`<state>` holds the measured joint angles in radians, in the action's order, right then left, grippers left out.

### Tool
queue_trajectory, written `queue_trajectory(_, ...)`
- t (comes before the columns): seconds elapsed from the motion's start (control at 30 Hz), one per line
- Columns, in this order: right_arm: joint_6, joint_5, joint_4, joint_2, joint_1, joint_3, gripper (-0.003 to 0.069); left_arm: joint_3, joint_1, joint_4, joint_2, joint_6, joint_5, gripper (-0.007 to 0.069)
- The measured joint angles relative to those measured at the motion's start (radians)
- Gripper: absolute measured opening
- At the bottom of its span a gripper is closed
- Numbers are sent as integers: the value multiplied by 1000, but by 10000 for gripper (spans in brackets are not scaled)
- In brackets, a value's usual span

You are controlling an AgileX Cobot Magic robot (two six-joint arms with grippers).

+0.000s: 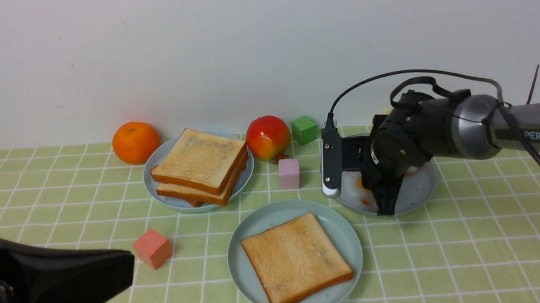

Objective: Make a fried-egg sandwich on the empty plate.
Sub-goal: Use the right arm to grab a fried egg

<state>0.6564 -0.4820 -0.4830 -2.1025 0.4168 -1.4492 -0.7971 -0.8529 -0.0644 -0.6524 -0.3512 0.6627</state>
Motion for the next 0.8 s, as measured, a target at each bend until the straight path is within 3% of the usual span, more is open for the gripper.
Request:
queue_trajectory(0.07,0,-7,-1,0,-1,0,62,0,0,0,0,0,0,-13)
queue_trajectory(0.17,0,-28,-1,0,-4,0,-7,0,0,0,0,0,0,-13)
queue_trajectory(0.53,-18,-115,94,118,-5,0,-11,0,0,0,0,0,-1,-7)
queue_trajectory(0.6,-65,-116,125,125,-8,-1,-11,0,0,0,0,0,-1,-6)
queue_trajectory(0.67,-220,-124,203,126,-22,-18,-11,0,0,0,0,0,0,-6)
queue_trajectory(0.7,-234,-125,211,126,-24,-21,-11,0,0,0,0,0,0,-6)
queue_trajectory(0.73,-380,-140,279,125,-42,-53,-10,0,0,0,0,0,0,-3)
queue_trajectory(0.8,-513,-161,367,125,-70,-89,-10,0,0,0,0,0,0,-2)
